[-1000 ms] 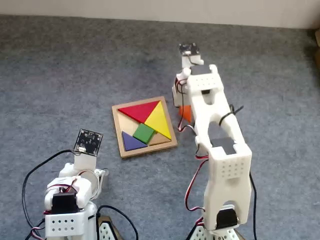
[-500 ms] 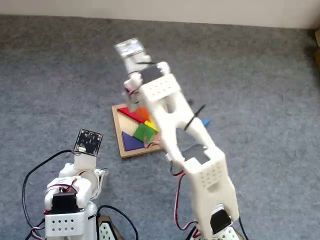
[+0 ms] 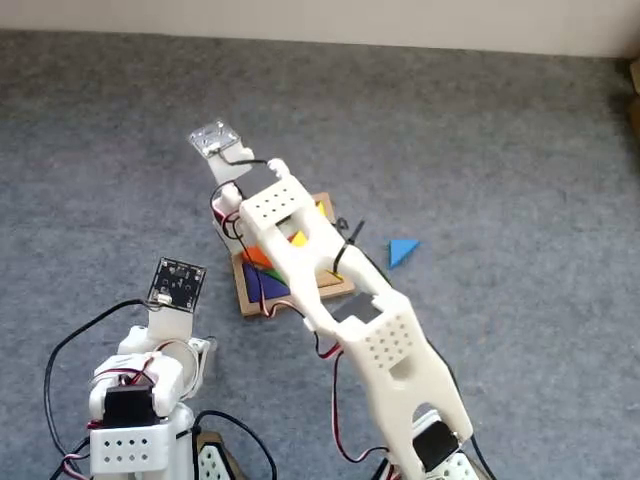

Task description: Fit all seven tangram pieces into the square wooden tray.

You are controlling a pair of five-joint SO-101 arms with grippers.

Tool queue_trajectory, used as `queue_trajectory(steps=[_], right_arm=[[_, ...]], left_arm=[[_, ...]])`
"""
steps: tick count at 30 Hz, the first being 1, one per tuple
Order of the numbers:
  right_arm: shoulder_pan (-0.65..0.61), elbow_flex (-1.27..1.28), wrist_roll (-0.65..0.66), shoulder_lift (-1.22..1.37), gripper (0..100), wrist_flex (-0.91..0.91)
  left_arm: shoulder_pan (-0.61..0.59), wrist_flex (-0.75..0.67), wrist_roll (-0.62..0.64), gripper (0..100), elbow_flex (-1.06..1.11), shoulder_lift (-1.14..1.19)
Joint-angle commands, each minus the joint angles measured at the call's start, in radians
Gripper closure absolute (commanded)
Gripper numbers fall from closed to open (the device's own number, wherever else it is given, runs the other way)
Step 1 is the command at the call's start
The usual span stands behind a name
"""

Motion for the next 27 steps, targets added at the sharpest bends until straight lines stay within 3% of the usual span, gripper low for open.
queue_trajectory(steps=[1, 5, 10, 27], right_arm=[[-0.019, -0.008, -0.011, -0.021, 98.9, -0.016], [-0.024, -0.008, -0.011, -0.022, 97.4, -0.015], [-0.024, -0.010, -0.011, -0.028, 87.0, -0.008], [-0.004, -0.369, -0.011, -0.021, 86.4, 0.288]], left_arm=[[-0.005, 0.006, 0.006, 79, 0.019, -0.042], [-0.005, 0.006, 0.006, 79, 0.019, -0.042], [-0.005, 0.006, 0.006, 79, 0.019, -0.042], [-0.005, 0.006, 0.006, 79, 0.019, -0.042]])
